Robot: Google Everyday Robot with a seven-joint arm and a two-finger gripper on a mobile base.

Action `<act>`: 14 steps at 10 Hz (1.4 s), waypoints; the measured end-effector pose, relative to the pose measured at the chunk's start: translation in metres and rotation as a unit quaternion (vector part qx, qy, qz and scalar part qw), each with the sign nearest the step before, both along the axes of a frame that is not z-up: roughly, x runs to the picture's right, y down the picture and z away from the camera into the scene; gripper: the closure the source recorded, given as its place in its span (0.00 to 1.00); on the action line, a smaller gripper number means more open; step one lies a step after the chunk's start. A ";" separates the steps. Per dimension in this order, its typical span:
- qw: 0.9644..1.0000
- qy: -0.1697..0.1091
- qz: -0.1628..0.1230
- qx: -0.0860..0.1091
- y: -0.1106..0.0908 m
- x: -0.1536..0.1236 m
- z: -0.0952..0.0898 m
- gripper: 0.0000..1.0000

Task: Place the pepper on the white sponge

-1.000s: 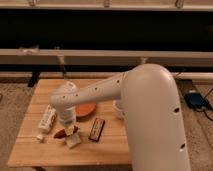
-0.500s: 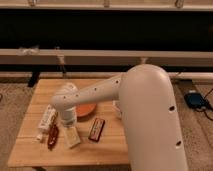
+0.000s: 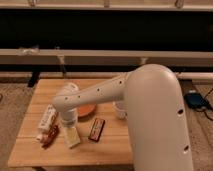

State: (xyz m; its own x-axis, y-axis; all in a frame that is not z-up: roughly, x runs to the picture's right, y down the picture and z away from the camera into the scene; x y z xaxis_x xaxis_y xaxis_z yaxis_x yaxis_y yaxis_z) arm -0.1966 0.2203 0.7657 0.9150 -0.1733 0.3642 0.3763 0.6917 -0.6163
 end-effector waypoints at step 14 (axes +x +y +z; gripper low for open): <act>0.983 -0.153 -0.086 0.045 0.013 -0.099 0.028 0.20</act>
